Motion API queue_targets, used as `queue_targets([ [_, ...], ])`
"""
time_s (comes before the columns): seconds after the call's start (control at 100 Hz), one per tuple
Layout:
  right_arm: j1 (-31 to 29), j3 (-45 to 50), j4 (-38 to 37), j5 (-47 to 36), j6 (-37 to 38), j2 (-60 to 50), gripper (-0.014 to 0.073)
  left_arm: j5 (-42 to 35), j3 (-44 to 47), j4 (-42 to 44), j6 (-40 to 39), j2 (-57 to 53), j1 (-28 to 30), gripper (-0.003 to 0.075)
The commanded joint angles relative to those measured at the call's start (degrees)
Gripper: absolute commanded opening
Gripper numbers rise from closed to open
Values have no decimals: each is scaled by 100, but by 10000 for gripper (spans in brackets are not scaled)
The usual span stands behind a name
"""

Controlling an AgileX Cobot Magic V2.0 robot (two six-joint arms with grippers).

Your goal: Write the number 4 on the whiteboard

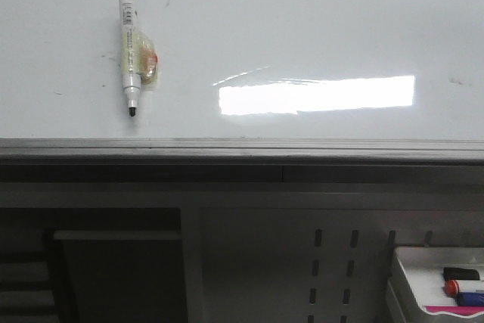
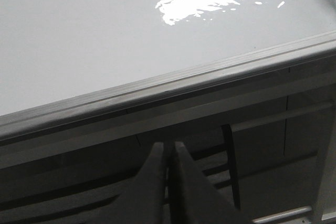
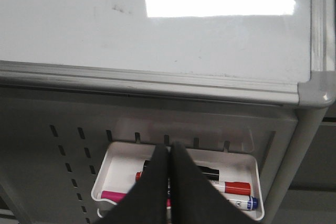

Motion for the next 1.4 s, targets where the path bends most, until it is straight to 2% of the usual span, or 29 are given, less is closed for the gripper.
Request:
queue_targets([
  [0.0, -32, 104, -66, -92, -12, -91, -66, -253, 199, 8, -63, -137, 10, -20],
  [0.76, -32, 104, -103, -91, -12, -91, -66, -253, 199, 8, -63, -137, 10, -20],
  [1.0, -32, 104, -1382, -957, -12, -91, -66, -253, 199, 47, -63, -137, 10, -20],
  [1.24, -32, 104, -1296, -1786, -12, -91, -66, -223, 199, 50, -63, -137, 10, -20],
  [1.39, -32, 104, -310, -2275, -12, -91, -66, -209, 199, 50, -63, -137, 10, -20],
])
